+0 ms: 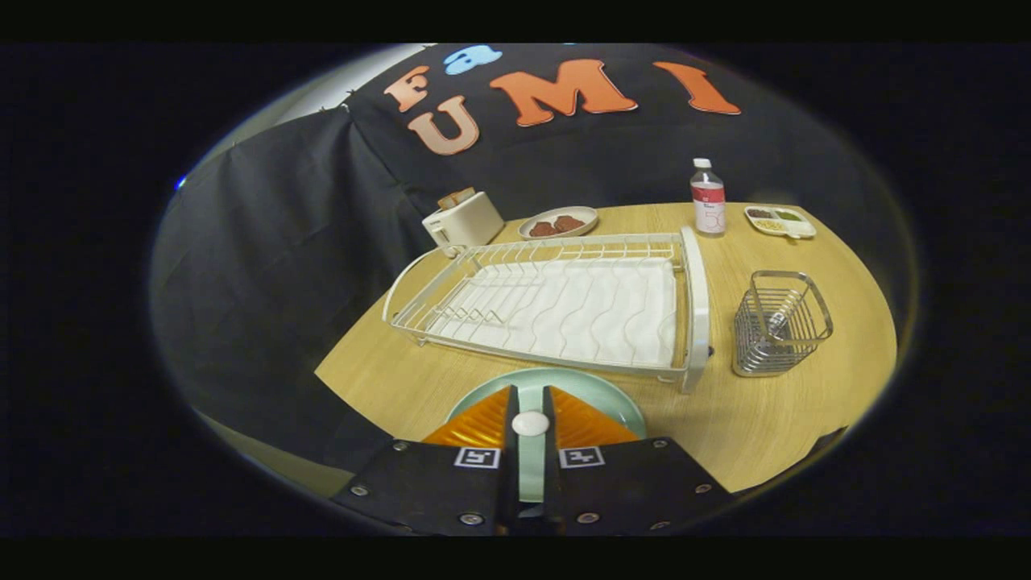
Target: Take the plate from the dish rack, then take the spoon from the basket and place it into the plate.
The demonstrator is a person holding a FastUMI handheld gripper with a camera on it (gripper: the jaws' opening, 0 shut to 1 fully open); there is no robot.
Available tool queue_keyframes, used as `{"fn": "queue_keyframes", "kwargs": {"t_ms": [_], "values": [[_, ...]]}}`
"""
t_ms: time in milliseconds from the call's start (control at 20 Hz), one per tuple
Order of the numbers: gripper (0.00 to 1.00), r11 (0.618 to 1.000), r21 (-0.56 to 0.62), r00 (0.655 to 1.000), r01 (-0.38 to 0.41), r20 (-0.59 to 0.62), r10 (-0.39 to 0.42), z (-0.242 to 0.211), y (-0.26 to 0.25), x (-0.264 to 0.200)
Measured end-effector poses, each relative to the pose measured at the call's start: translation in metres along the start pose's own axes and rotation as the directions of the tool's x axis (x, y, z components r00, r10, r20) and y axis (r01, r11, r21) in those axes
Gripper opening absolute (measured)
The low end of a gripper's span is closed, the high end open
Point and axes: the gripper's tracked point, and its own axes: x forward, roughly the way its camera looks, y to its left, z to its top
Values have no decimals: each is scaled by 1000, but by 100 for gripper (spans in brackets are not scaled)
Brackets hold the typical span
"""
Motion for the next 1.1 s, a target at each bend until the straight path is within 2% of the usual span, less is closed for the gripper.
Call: {"fn": "queue_keyframes", "kwargs": {"t_ms": [200, 350, 450, 650, 750, 850, 900, 1100], "values": [[18, 997, 75, 999, 0, -51, 4, -21, -12, -1], [18, 983, 182, 997, -11, -68, 24, -30, -17, 3], [21, 978, 211, 996, 11, -89, 8, -37, -23, 5], [32, 974, 214, 991, 69, -123, -44, -47, -37, 10], [41, 975, 195, 987, 106, -139, -79, -51, -44, 9], [54, 974, 172, 982, 144, -143, -120, -52, -53, 8], [64, 974, 162, 981, 160, -136, -139, -52, -57, 8], [88, 972, 139, 980, 189, -81, -180, -32, -66, 1]]}}
